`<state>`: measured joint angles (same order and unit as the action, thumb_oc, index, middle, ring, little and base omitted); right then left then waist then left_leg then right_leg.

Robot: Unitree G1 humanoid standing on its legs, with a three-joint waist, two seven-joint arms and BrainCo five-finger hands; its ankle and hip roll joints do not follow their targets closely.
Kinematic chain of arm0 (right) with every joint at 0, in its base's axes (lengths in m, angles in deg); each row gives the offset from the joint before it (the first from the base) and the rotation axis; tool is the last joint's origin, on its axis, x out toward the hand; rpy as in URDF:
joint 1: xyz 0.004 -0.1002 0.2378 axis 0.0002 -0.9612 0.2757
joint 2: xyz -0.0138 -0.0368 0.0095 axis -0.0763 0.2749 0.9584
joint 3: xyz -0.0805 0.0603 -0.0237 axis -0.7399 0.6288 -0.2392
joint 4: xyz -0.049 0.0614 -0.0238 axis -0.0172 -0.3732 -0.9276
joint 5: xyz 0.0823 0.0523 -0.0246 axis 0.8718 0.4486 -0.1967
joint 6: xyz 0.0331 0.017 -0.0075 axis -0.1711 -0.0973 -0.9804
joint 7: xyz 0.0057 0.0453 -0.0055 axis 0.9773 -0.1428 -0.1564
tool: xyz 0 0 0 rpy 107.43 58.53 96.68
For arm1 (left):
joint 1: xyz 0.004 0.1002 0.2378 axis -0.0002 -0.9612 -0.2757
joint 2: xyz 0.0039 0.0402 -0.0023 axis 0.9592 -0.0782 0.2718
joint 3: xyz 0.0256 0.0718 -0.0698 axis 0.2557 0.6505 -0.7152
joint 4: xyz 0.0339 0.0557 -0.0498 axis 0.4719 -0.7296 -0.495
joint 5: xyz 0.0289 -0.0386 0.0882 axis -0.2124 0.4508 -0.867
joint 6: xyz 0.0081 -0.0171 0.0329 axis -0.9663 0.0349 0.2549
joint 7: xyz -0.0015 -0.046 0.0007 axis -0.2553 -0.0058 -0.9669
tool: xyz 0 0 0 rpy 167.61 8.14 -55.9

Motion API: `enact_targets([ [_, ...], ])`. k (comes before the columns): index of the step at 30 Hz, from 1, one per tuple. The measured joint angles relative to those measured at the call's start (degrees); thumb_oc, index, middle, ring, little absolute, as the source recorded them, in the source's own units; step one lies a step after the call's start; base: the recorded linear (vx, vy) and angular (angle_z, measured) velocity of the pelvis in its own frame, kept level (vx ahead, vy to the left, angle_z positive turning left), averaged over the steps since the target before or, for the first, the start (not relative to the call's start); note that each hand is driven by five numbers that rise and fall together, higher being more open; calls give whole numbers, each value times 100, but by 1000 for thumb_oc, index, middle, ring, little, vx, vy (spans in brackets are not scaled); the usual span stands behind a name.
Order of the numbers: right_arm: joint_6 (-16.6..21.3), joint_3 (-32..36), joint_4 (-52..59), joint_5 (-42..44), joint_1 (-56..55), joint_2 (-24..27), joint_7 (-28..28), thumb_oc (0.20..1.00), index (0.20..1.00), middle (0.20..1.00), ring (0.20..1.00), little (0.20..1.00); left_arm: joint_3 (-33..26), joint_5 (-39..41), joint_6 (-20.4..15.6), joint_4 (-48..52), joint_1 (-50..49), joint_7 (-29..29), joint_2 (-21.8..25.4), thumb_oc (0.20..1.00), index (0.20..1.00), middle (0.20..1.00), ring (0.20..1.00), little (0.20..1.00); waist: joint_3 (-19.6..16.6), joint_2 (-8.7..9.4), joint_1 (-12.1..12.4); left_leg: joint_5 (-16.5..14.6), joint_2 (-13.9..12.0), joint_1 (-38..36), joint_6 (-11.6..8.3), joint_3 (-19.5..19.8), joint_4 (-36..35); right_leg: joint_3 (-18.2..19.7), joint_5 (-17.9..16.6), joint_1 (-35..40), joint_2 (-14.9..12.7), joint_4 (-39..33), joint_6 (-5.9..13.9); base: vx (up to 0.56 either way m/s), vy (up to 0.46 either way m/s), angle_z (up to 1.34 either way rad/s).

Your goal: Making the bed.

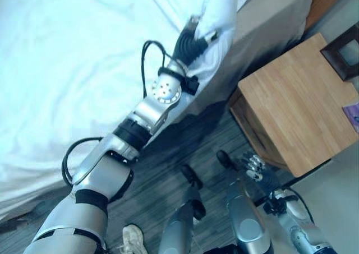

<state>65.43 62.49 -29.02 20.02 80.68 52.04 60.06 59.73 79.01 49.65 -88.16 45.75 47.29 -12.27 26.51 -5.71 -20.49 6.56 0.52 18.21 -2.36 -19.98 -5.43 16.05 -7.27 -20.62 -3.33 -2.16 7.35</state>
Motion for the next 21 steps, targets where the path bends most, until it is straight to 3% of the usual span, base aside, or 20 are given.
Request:
enact_targets([
  [2,-5,77,0,-23,-46,2,-25,1000,1000,1000,1000,1000,194,74,1,10,-107,-386,284,1000,1000,1000,1000,1000,-2,-23,-46,1,16,-79,1,-5,0,16,16,94,-21,-32,21,-3,3,-2],
  [6,-4,150,15,-24,-62,2,-51,1000,1000,1000,1000,1000,184,490,-4,388,-342,-816,290,1000,1000,1000,1000,1000,-7,-119,-60,-4,22,-157,-5,17,-1,-27,16,221,-44,-95,21,-3,-27,4],
  [12,-7,277,20,-23,-115,10,-50,1000,1000,1000,1000,1000,106,732,-63,1121,-411,-955,381,1000,1000,1000,1000,1000,-53,-353,-46,-74,16,-313,-105,52,-2,-70,6,421,-53,-152,19,-1,-30,3],
  [17,3,520,42,16,-327,57,-42,1000,1000,1000,1000,1000,-907,1390,-325,2781,-1718,-1139,506,1000,1000,1000,1000,1000,-209,-719,106,-107,-14,-365,-148,244,-5,-242,6,592,-37,-251,5,-14,-40,15],
  [20,22,842,52,91,-410,78,-49,1000,1000,1000,1000,1000,-1478,1517,-461,3290,-2593,-1335,544,1000,1000,1000,1000,1000,-240,-763,251,-102,-19,-367,-143,332,-3,-344,7,646,-30,-270,1,7,-34,13],
  [21,12,896,79,85,-401,119,-45,200,200,200,200,200,-1648,1551,-464,3349,-2770,-1391,541,1000,1000,1000,1000,1000,-247,-776,309,-86,-18,-372,-118,348,-2,-347,9,650,-27,-279,4,0,0,0],
])
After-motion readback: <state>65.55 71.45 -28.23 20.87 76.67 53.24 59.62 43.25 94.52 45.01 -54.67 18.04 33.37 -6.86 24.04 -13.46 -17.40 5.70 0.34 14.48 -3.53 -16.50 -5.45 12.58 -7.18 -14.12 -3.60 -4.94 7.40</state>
